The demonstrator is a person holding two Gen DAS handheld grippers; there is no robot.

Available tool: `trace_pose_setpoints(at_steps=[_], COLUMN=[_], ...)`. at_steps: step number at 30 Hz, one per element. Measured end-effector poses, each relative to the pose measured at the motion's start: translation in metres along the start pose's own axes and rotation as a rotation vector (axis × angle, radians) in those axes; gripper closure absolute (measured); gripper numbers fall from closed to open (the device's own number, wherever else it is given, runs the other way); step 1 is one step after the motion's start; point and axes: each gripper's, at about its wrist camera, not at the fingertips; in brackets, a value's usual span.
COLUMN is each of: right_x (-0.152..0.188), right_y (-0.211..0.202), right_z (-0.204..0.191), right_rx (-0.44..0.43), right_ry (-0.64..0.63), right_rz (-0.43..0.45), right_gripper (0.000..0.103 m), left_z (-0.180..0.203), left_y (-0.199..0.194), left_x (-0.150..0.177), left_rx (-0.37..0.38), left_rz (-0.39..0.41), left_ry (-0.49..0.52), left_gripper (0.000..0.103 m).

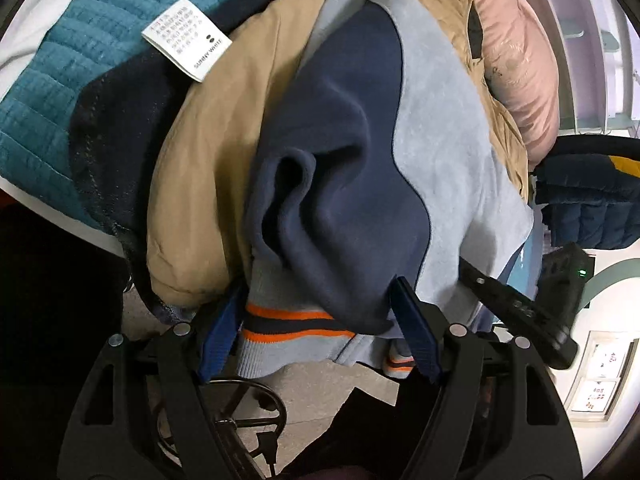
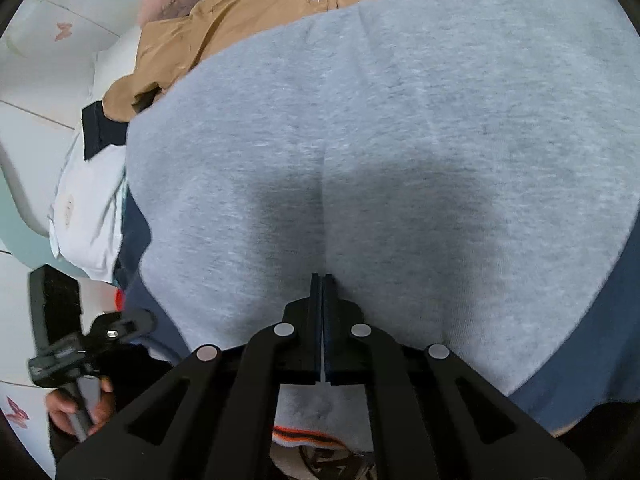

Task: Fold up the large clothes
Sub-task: 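Pinch the folded grey hoodie with the right tool while the left tool grips its striped hem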

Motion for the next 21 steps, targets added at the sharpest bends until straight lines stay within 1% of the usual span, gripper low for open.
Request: trace_pose_setpoints(at_steps=[1, 2, 3, 4, 5, 6, 7, 8, 9, 11, 12, 13, 14, 15, 17, 18, 21], right_x=[0.001, 0.006, 0.010, 0.015, 0.017, 0.019, 0.021, 0.021, 0.020, 0.020, 0.022, 0.025, 0.028, 0.032, 0.036, 0.037, 0.038], right_y=[0.000, -0.004, -0.006, -0.004, 0.000, 0.004, 0.010, 0.013, 0.012, 0.004, 0.001, -0.001, 0.000, 0.004, 0.012, 0.013, 0.005], right_z=[-0.006, -0.008, -0.009, -0.010, -0.009, -0.005, 0.000, 0.003, 0.005, 0.001, -0.002, -0.006, -0.007, -0.008, -0.003, -0.001, 0.001], right_rx=[-0.001, -0.014, -0.023, -0.026, -0.023, -0.012, -0.009, -0.017, -0.029, -0.030, -0.032, -0.045, -0.049, -0.037, -0.015, -0.019, -0.039], right_ry=[0.000, 0.000, -0.005, -0.011, -0.011, -0.008, -0.015, -0.010, 0.007, 0.015, 0.020, 0.020, 0.014, 0.005, -0.009, -0.005, 0.002], right_rz=[-0.002, -0.008, -0.015, -0.027, -0.034, -0.038, -0.030, -0.027, -0.026, -0.031, -0.037, -0.045, -0.052, -0.059, -0.049, -0.042, -0.030], right_gripper=[0.099, 0.097, 0.097, 0.097, 0.098, 0.103, 0.103, 0.103, 0.103, 0.103, 0.098, 0.098, 0.098, 0.100, 0.103, 0.103, 0.103], left_z=[0.000, 0.002, 0.003, 0.006, 0.009, 0.012, 0.014, 0.015, 0.018, 0.021, 0.024, 0.026, 0.030, 0.037, 0.050, 0.055, 0.085], left_y=[-0.001, -0.004, -0.006, -0.008, -0.011, -0.012, -0.013, -0.015, -0.018, -0.029, -0.035, -0.040, -0.047, -0.054, -0.061, -0.063, -0.071], left_x=[0.000, 0.001, 0.001, 0.002, 0.003, 0.004, 0.004, 0.005, 0.006, 0.010, 0.011, 0.012, 0.013, 0.015, 0.017, 0.018, 0.027], left_rx=[-0.003, -0.013, -0.015, -0.022, -0.033, -0.039, -0.040, -0.044, -0.057, -0.067, -0.069, -0.067, -0.063, -0.057, -0.049, -0.052, -0.084], left_rz=[0.008, 0.020, 0.022, 0.027, 0.035, 0.039, 0.043, 0.048, 0.066, 0.103, 0.118, 0.133, 0.150, 0.170, 0.193, 0.206, 0.269], left_ry=[-0.001, 0.004, 0.013, 0.025, 0.042, 0.054, 0.061, 0.062, 0.074, 0.105, 0.121, 0.134, 0.148, 0.170, 0.205, 0.221, 0.312], left_gripper=[0.037, 0.041, 0.043, 0.047, 0.051, 0.051, 0.057, 0.067, 0.069, 0.080, 0.082, 0.086, 0.088, 0.088, 0.090, 0.091, 0.094])
Point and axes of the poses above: each gripper's, at about its wrist camera, not at the fingertips, and y roughly the way its jaws point, z to its right, x to its underside, and after that the axes turned 12 degrees about -x, right-handed
